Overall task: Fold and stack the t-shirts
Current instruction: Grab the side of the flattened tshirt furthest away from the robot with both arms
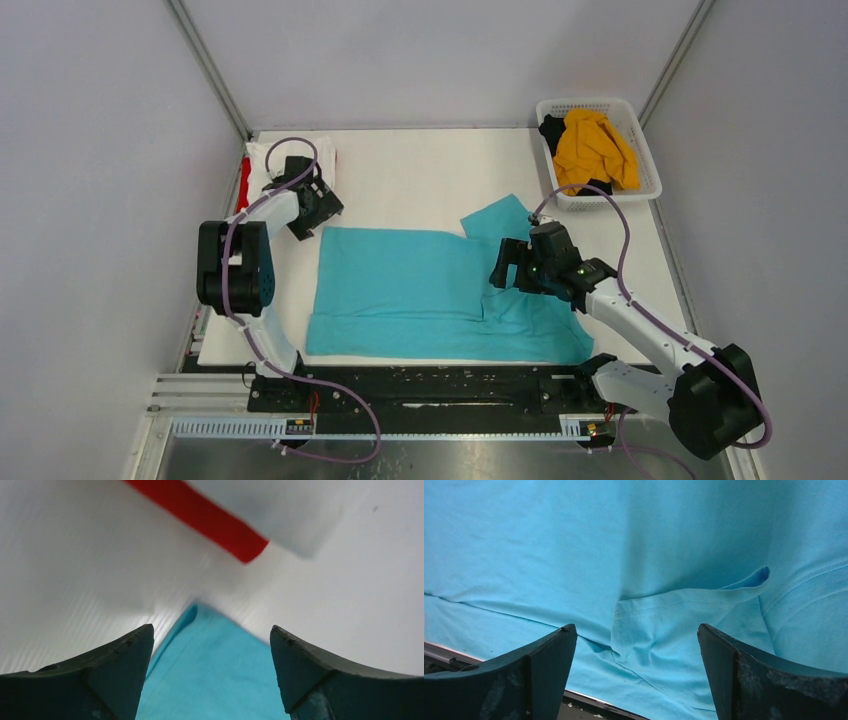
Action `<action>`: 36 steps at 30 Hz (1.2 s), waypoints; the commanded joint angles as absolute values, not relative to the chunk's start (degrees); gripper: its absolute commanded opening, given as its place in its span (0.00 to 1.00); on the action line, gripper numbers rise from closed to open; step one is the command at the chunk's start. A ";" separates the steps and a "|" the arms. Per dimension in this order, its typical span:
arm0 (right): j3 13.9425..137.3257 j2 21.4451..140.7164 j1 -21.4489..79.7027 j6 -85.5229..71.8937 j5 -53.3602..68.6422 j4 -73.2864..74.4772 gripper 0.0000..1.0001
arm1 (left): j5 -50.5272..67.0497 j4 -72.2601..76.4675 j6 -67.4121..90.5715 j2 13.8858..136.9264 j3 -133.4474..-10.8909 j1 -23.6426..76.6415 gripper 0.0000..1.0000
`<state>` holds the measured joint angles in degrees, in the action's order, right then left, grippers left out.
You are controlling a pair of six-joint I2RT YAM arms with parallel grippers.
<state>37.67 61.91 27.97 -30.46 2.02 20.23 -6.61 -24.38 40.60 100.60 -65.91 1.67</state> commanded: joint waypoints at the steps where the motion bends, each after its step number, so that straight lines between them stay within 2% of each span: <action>1: 38.02 62.73 26.96 -28.86 1.54 19.00 0.99 | -2.90 -25.85 37.44 107.75 -74.18 0.10 0.85; 4: 37.97 62.78 26.64 -28.33 1.93 19.01 1.00 | -1.12 -26.52 37.07 111.73 -77.19 0.09 0.83; 9: 37.58 61.99 26.15 -27.88 1.54 19.12 0.99 | 3.04 -25.99 36.84 113.01 -76.63 0.08 0.74; 19: 37.48 61.31 25.42 -27.48 0.90 19.08 0.99 | 1.47 -28.20 34.46 109.65 -71.80 0.43 0.45; 25: 37.50 61.68 24.81 -27.24 0.28 19.09 1.00 | 0.23 -30.73 33.33 110.44 -73.20 0.68 0.22; 28: 38.23 62.82 24.42 -26.95 -1.37 19.20 1.00 | 0.24 -30.72 32.63 110.65 -73.67 0.75 0.01; 36: 44.22 70.44 22.24 -26.88 -3.69 20.69 1.00 | -0.70 -28.47 31.61 107.57 -71.59 0.96 0.00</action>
<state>38.81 67.18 23.62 -27.62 -0.82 20.80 0.75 -28.95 33.01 110.41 -73.21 0.75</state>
